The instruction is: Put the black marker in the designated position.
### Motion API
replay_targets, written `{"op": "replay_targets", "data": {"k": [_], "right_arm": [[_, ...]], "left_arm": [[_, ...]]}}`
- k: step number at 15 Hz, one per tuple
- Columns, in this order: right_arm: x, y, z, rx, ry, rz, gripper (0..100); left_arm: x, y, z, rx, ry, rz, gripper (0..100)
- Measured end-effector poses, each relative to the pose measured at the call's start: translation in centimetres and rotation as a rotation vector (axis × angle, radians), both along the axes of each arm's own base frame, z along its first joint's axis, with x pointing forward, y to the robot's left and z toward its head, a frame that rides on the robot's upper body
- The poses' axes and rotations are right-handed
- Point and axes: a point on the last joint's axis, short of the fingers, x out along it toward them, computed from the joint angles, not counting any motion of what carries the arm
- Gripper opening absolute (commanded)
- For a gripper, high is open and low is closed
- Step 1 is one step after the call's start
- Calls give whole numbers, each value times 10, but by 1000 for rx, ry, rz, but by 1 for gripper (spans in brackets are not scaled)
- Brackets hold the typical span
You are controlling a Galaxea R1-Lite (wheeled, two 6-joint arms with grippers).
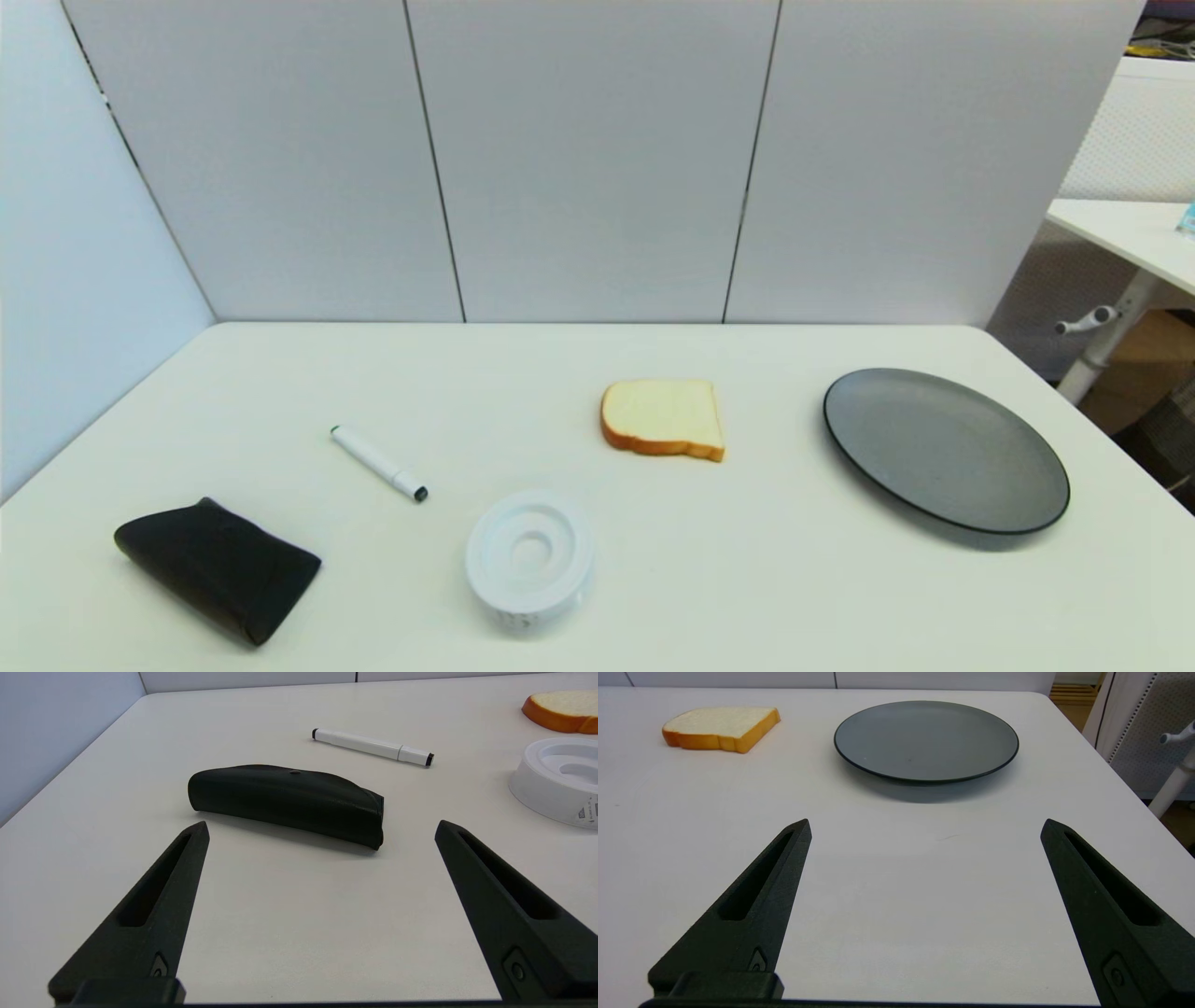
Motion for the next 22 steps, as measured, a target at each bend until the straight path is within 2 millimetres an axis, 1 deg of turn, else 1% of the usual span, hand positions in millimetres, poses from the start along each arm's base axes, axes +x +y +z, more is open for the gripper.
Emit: {"op": "replay_targets", "data": {"k": [13, 15, 19, 21, 22], "right_arm": [[0, 0, 0, 1, -1, 0, 100], [0, 0, 0, 1, -1, 0, 100], [0, 0, 0, 0, -1, 0, 100], [0, 0, 0, 1, -1, 0, 100], [0, 0, 0, 1, -1, 0, 100]], "left_arm": [[0, 0, 0, -1, 0, 1, 100], [0, 1, 0, -24, 2, 22, 100], [5, 1, 2, -35, 78, 28, 100], [8, 1, 24, -20, 79, 24, 100], [10, 1, 41, -1, 77, 22, 100]]}}
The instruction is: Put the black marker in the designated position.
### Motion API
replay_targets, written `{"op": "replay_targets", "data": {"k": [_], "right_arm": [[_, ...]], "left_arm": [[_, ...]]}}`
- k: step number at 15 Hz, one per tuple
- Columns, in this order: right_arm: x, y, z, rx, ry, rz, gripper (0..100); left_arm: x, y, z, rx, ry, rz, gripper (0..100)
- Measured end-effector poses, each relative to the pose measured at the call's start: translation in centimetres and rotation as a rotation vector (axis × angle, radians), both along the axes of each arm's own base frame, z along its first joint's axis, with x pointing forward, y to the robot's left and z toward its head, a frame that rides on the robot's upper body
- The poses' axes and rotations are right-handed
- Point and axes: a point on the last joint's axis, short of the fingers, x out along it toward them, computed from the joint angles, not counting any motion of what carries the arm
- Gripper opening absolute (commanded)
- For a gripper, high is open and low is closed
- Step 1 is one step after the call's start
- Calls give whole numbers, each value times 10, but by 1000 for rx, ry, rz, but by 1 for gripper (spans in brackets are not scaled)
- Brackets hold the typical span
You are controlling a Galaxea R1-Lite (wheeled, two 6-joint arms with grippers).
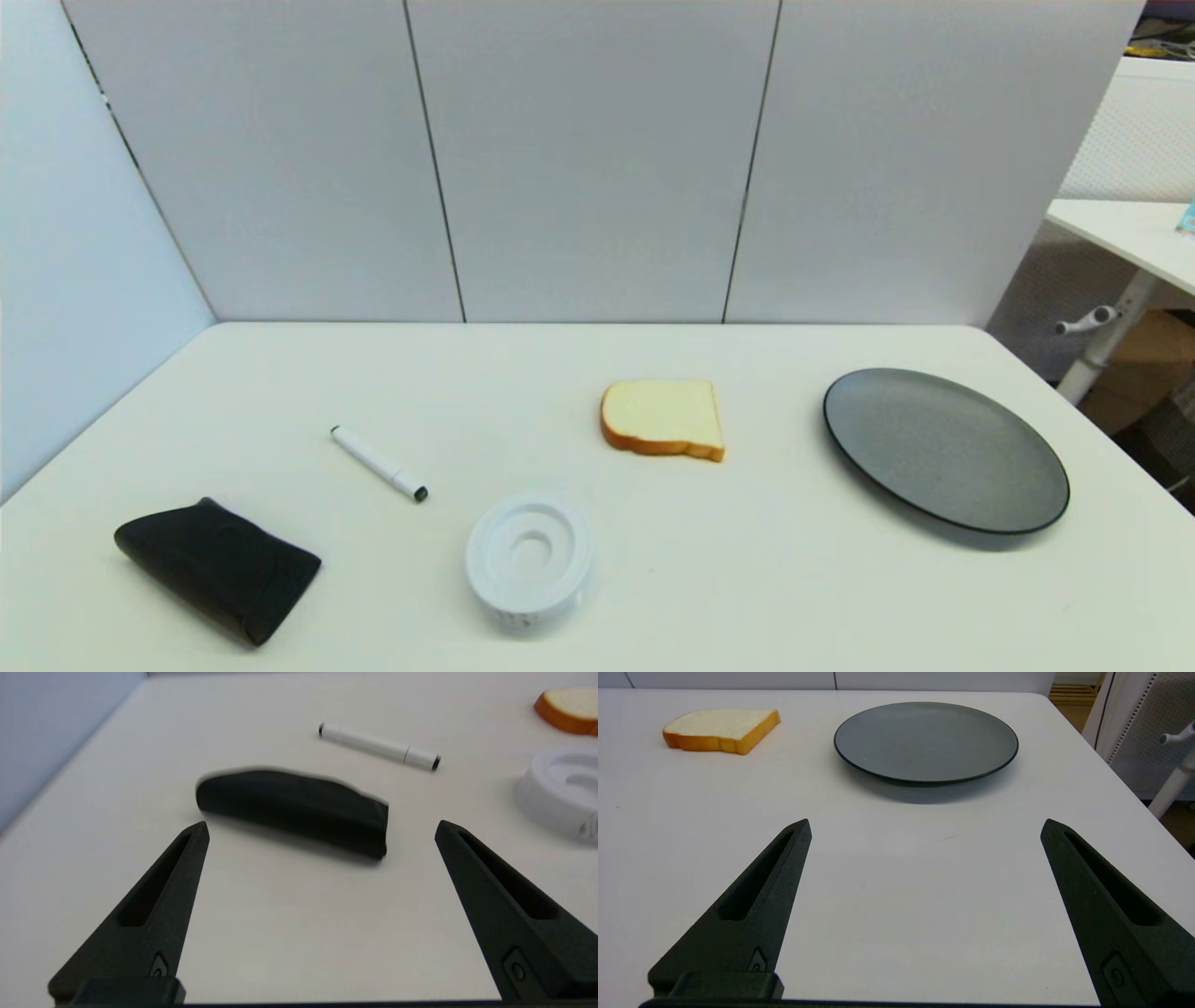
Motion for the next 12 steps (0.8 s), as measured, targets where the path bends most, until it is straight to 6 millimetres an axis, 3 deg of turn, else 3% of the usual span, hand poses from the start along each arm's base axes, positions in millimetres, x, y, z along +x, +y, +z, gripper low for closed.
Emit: {"op": "replay_targets", "data": {"k": [2, 7, 9, 12], "right_arm": [[0, 0, 0, 0, 0, 0, 100], [0, 0, 0, 0, 0, 0, 100], [0, 0, 0, 0, 1, 0, 100], [0, 0, 0, 0, 1, 0, 100]], "left_arm": [[11, 0, 43, 48, 3, -12, 100], [59, -3, 179, 203, 20, -53, 100], [90, -5, 215, 316, 103, -79, 100], [145, -9, 252, 557, 244, -171, 100]]}}
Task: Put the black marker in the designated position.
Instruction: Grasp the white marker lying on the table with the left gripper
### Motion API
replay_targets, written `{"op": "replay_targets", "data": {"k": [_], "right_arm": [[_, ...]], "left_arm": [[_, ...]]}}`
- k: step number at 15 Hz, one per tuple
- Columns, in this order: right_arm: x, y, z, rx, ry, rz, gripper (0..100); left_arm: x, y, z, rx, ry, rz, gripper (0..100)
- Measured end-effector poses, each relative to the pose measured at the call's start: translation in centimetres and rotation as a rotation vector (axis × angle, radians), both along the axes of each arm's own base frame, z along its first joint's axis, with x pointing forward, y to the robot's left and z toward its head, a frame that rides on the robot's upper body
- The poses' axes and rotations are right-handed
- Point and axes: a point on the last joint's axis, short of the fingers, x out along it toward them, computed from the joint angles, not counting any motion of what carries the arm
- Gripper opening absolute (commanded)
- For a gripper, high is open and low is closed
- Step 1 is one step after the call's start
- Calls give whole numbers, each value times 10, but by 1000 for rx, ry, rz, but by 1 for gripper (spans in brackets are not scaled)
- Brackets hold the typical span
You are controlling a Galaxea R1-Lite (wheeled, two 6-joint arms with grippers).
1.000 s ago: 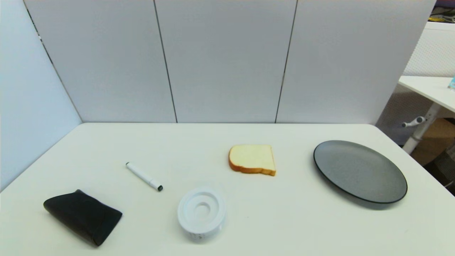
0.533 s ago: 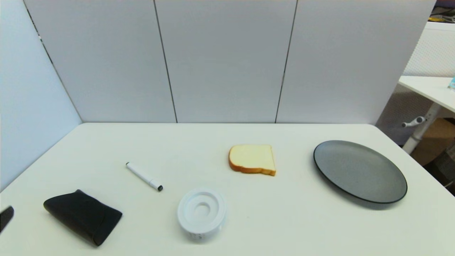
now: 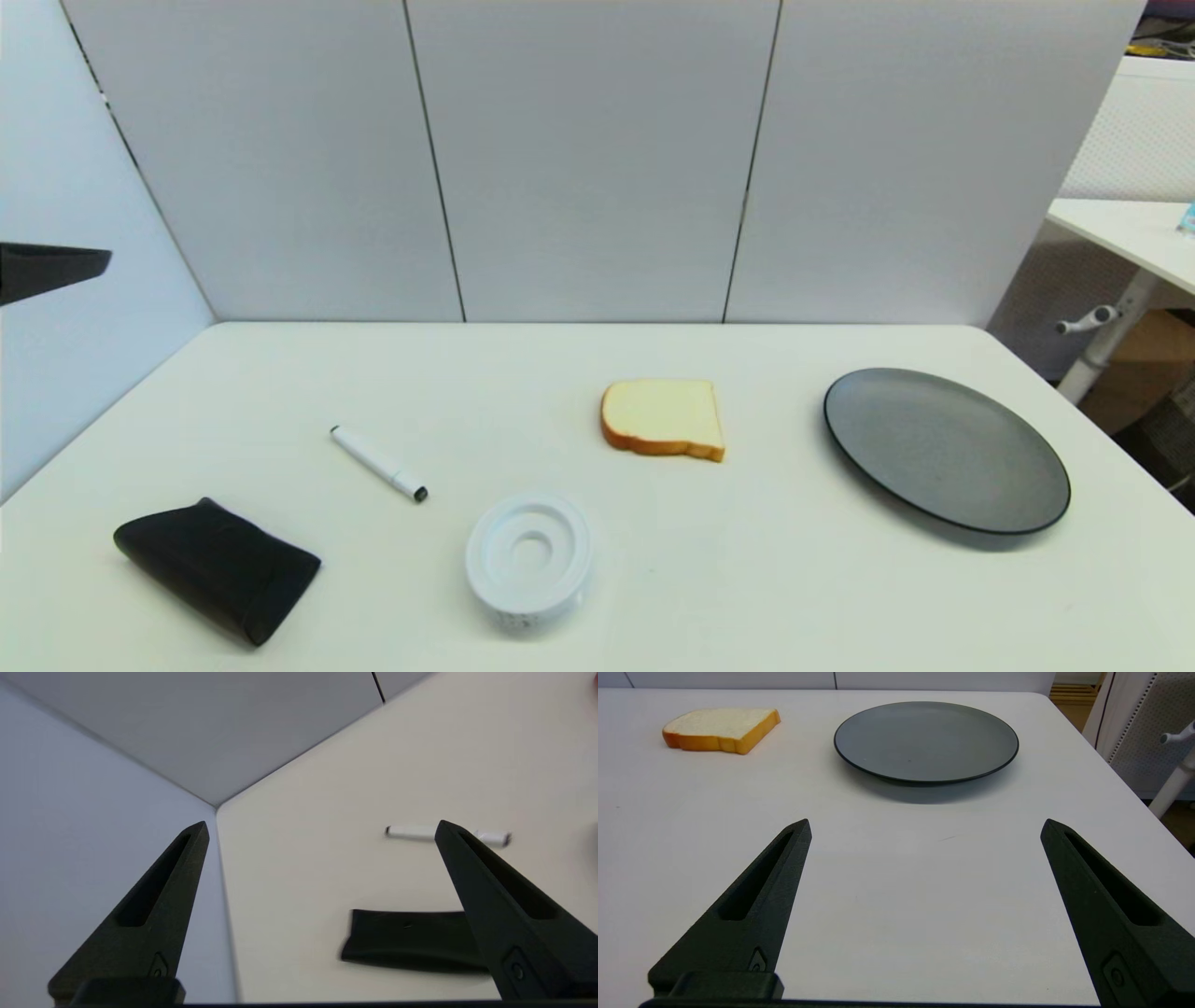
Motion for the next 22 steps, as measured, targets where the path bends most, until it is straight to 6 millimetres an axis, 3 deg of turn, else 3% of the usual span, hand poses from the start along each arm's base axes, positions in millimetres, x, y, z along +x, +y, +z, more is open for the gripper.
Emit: {"op": "replay_targets", "data": {"k": [2, 4, 7, 9, 14, 22], "right_arm": [[0, 0, 0, 0, 0, 0, 100], [0, 0, 0, 0, 0, 0, 100], [0, 0, 0, 0, 0, 0, 100], [0, 0, 0, 0, 0, 0, 100], [0, 0, 0, 0, 0, 0, 100], [0, 0, 0, 0, 0, 0, 100]], "left_arm": [[39, -4, 14, 194, 86, -126, 100], [76, -8, 4, 401, 220, -319, 100], [121, -13, -43, 675, 416, -679, 100], [141, -15, -77, 769, 488, -874, 100], [176, -28, -139, 762, 463, -1085, 100], [191, -37, -181, 718, 578, -1250, 100]]}}
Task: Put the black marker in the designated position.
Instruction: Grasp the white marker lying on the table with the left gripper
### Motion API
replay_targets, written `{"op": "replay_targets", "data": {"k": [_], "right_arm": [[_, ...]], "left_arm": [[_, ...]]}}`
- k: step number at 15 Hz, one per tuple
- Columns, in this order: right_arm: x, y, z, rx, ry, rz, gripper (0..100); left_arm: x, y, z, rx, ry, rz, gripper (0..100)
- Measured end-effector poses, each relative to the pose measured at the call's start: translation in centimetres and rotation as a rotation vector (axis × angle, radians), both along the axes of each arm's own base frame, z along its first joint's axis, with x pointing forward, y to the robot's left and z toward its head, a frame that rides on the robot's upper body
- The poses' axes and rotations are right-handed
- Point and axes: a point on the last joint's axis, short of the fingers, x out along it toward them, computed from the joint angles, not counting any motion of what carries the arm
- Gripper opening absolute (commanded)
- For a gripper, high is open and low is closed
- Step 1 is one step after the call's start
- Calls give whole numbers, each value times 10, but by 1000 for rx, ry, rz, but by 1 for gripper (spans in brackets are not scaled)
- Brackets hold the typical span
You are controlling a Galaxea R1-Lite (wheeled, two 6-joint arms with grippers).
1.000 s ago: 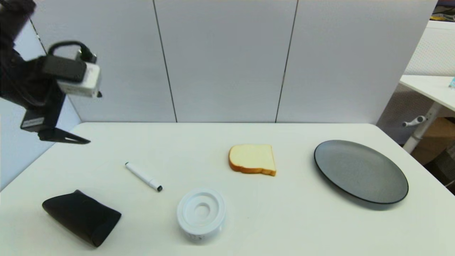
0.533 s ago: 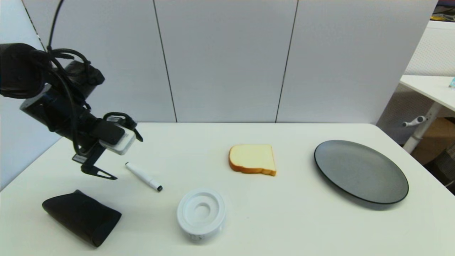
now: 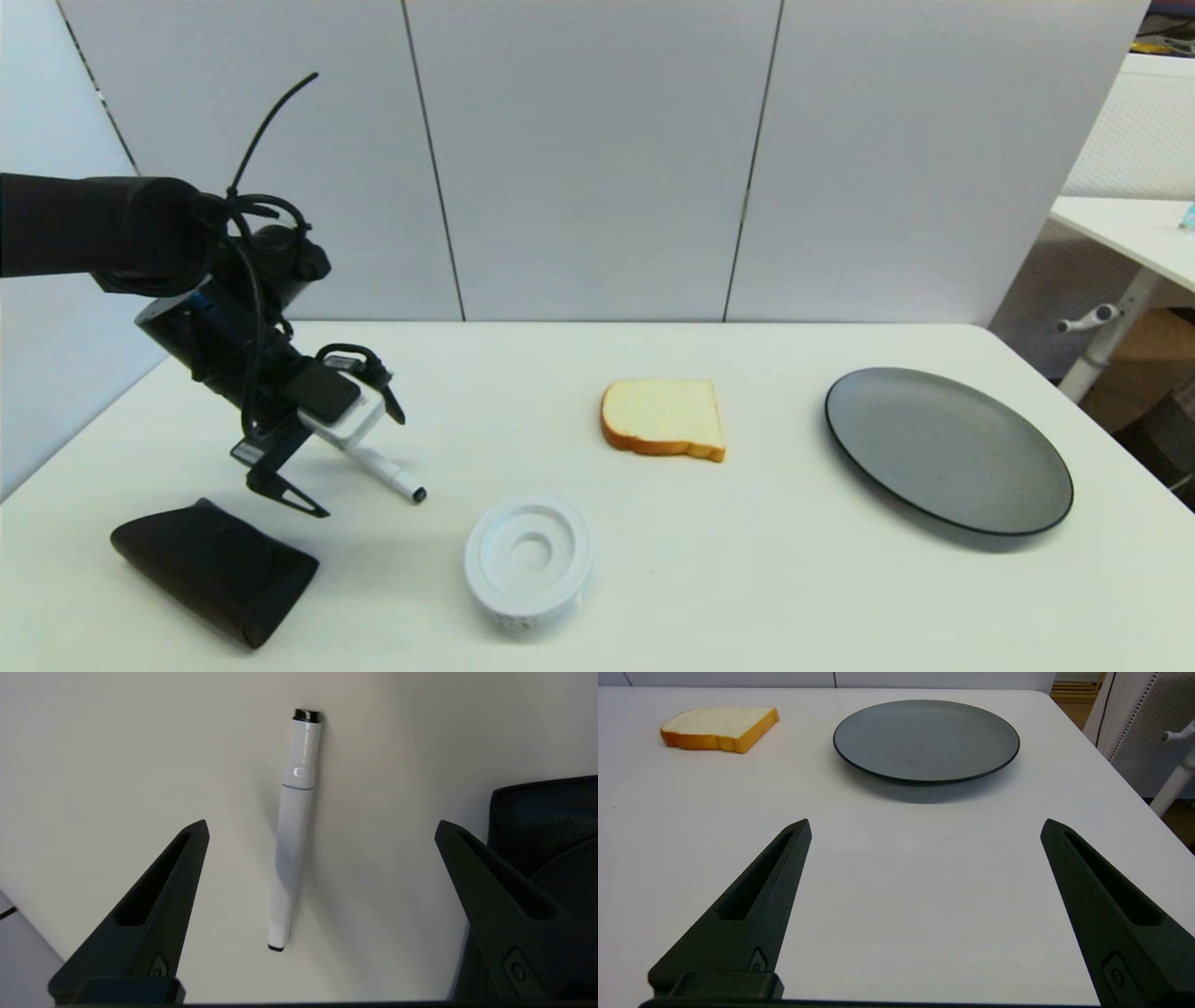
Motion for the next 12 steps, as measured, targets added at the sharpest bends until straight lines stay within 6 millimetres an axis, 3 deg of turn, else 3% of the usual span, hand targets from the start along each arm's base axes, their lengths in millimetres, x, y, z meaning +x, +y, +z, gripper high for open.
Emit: {"op": "replay_targets", "data": {"k": [12], "right_arm": [[0, 0, 0, 0, 0, 0, 100]], "left_arm": [[20, -3, -34, 19, 75, -56, 100]]}}
